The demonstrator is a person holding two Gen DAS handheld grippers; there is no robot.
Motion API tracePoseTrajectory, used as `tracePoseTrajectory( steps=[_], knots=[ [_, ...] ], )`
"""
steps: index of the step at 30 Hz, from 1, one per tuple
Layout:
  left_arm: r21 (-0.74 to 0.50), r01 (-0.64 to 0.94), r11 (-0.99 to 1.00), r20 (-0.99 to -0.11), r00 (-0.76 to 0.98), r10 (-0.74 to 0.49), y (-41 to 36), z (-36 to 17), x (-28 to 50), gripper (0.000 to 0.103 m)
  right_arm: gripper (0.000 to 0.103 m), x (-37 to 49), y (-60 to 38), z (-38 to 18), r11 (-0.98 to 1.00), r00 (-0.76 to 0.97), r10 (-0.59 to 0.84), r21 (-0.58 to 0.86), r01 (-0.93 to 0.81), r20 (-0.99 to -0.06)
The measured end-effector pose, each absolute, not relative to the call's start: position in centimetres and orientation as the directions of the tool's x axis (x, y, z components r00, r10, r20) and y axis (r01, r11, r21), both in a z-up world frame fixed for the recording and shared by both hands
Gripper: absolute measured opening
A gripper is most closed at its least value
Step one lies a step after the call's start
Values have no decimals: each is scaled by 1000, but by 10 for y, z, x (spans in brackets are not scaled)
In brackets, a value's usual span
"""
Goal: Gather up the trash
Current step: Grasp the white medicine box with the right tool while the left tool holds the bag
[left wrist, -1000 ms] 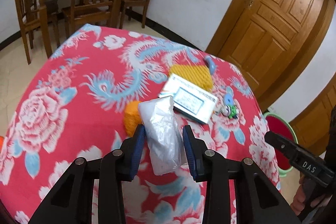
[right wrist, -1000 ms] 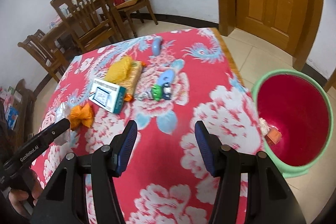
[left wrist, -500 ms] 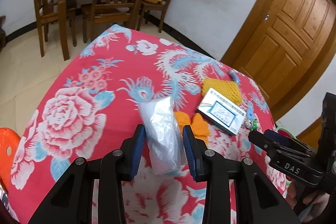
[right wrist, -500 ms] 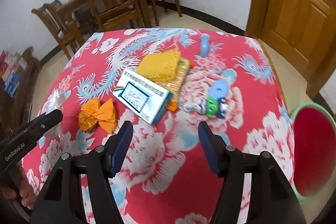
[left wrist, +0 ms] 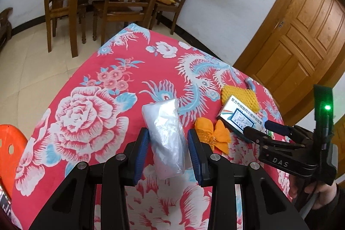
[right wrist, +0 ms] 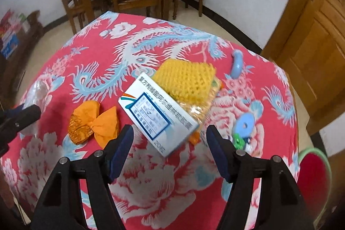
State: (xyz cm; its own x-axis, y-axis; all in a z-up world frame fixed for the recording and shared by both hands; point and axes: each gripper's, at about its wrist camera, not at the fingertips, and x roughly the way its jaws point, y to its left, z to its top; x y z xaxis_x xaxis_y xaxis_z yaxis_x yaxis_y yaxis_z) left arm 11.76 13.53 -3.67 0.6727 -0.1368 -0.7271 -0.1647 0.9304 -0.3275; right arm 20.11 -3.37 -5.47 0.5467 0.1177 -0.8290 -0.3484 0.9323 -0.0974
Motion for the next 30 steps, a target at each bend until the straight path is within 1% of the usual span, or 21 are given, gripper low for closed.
tracePoseTrajectory(
  steps=[4,5,8,14,30],
  knots=[
    [-329,-165,930,-726,674,-137,137,-36,116,38,70,208,-25,-64,911,527,109,-128,-393,-843],
    [-329,-166,930,-726,674,-137,137,-36,116,38,70,208,-24,-66,908,519,112,-125,-400,-848],
    [-331,-167,929,-725,675,-137,138,-36,116,38,64,209,-23,-71,906,497,117,-113,-408,-860],
    [-332,-164,929,-725,674,-140,137,-35,114,38,62,203,-25,-72,906,483,154,-71,-417,-862],
    [-319,-122,940,-715,682,-154,117,-26,114,38,62,168,-62,-38,939,541,245,59,-338,-804]
  ],
)
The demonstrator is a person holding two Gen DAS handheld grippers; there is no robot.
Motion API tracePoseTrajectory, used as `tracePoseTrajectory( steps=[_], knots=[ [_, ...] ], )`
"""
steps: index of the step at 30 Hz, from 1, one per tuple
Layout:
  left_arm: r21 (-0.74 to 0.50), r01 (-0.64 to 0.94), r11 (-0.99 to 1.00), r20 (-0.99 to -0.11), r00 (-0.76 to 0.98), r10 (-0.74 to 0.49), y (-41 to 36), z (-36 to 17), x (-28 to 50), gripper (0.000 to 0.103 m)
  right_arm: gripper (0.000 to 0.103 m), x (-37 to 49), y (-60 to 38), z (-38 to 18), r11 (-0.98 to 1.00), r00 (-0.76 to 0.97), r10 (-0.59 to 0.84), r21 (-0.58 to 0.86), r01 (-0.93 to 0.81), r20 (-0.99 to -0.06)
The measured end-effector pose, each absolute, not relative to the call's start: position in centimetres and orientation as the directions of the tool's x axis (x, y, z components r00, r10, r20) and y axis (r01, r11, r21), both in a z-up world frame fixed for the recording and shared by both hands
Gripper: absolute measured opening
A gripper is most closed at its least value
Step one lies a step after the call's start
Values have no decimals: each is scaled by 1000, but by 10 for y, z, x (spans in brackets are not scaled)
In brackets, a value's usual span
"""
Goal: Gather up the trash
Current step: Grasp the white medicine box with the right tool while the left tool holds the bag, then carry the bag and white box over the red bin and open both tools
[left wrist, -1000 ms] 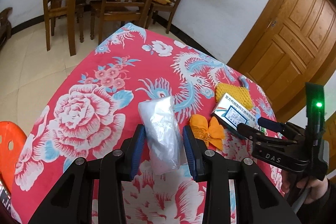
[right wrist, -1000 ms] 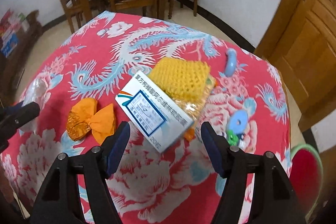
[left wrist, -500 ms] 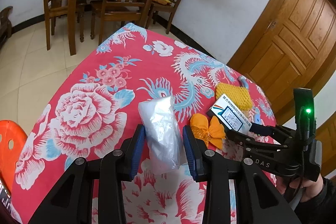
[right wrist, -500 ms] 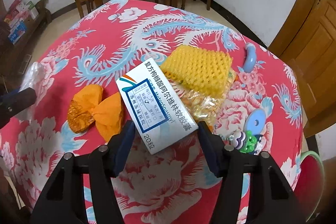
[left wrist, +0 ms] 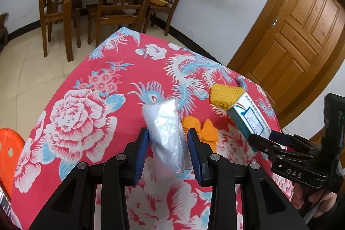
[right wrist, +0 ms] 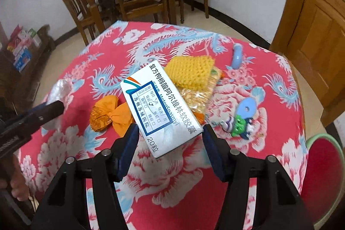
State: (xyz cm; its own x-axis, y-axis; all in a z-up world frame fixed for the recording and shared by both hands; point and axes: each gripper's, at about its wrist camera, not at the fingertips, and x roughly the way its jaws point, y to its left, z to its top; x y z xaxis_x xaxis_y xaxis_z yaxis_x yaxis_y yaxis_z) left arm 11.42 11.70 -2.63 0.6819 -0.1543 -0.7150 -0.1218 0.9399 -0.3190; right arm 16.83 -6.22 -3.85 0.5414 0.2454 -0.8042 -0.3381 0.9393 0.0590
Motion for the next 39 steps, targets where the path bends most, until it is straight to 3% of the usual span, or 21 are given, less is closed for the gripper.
tracePoseTrajectory(
  steps=[15,39],
  knots=[
    [-295,-30,955,-692,696,-192,75,-7,115,38,62,129,-124,-12,968,614,242,141,-209,-751],
    [-228,173,958,-687,669,-284,-34,13,134,38,62,84,-249,-1,980,698,103,191,48,-709]
  ],
)
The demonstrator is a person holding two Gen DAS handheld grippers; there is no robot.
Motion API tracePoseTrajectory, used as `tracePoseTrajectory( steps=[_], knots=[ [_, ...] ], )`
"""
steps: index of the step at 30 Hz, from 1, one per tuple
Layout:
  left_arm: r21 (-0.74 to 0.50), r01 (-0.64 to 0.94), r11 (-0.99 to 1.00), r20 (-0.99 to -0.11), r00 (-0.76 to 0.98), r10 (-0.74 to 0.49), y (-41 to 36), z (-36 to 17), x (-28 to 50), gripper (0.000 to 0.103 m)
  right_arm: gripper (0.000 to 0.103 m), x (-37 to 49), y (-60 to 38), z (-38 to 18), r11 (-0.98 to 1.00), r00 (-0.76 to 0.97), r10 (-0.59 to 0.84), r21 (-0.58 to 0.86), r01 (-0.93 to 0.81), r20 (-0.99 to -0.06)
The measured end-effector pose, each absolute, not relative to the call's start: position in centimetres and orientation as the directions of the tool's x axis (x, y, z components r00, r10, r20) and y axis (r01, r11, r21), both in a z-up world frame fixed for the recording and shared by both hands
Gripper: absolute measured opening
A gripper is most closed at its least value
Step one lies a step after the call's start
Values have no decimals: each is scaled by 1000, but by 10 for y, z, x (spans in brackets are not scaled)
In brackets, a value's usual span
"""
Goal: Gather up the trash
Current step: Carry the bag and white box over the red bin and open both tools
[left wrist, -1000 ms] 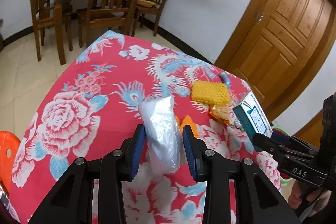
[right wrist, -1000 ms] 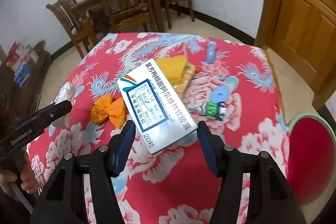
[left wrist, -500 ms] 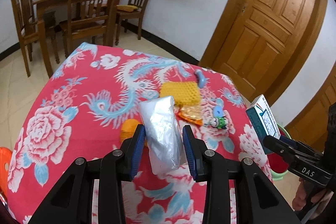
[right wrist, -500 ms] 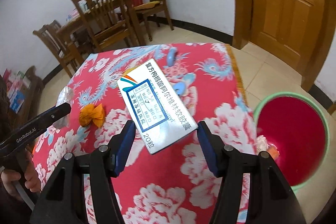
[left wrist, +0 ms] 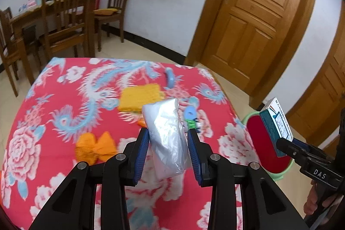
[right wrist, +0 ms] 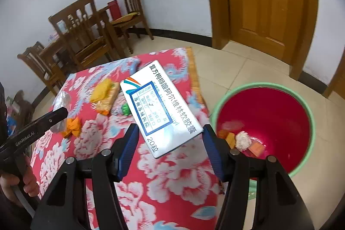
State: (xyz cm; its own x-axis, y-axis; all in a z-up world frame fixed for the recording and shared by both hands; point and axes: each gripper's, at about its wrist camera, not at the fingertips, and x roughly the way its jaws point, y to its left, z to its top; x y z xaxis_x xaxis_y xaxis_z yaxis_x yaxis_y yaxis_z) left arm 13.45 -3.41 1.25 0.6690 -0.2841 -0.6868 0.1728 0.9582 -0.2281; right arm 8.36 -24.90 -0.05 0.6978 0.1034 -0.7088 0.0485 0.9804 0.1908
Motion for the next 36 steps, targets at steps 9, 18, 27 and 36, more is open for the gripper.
tracePoseTrajectory(
  steps=[9,18,27,36],
  knots=[
    [-214,250,944,-697,638,-327,-85,12,141,38,62,72,-290,-4,971,702,59,204,125,-709],
    [-199,332,922,-708,602,-369,-138,7,145,37,62,61,-327,-14,959,692,2,198,204,-722],
    [-180,409,894,-728,556,-401,-188,-2,149,37,62,54,-363,-32,941,662,-37,197,275,-748],
    [-166,480,862,-749,507,-427,-236,-15,150,37,62,50,-390,-52,918,625,-64,199,342,-778]
  ],
)
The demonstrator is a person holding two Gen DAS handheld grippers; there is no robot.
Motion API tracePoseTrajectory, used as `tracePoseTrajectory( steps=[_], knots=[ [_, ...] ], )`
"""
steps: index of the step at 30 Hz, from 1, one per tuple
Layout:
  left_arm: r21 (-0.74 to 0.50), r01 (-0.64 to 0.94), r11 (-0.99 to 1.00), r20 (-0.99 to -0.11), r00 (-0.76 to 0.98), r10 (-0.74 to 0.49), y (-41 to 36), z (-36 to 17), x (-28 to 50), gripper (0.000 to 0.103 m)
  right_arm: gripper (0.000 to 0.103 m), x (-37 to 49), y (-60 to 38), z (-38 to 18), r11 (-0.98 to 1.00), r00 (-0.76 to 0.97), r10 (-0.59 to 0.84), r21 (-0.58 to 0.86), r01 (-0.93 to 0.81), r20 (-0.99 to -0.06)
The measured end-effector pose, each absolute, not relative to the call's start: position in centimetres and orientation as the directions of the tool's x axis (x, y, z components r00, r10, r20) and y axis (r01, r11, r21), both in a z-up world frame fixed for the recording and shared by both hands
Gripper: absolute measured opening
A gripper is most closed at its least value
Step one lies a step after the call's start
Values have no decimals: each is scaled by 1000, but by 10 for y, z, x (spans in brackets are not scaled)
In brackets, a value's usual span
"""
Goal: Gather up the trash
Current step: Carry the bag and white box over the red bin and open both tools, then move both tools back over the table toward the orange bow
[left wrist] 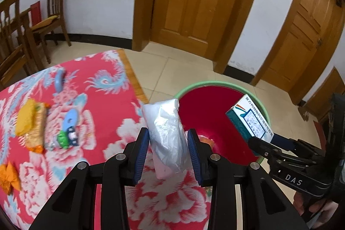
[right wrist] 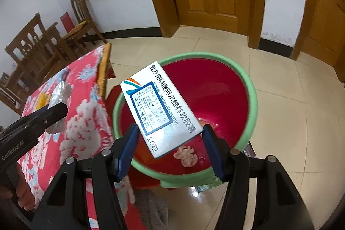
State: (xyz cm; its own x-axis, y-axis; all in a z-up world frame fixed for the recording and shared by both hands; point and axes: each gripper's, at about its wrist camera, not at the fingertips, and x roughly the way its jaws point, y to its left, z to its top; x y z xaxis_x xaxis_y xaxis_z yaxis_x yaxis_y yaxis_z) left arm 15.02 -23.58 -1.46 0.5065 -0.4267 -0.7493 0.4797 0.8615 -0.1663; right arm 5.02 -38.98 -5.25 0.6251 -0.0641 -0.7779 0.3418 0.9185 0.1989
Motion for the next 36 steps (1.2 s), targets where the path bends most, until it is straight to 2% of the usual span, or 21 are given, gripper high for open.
tracePoseTrajectory(
  steps=[22,26,36],
  knots=[
    [-140,562,815,-801,419,-427,-298,-58,161,38,62,52,-418,-79,891,573,-92,189,413,-814],
    [-141,559,817,-802,419,-426,-300,-57,163,50,62,53,-418,-79,890,572,-96,187,416,-815],
    [-142,529,837,-783,457,-422,-283,-42,161,50,62,49,-413,-71,892,587,-110,181,415,-802]
  ],
)
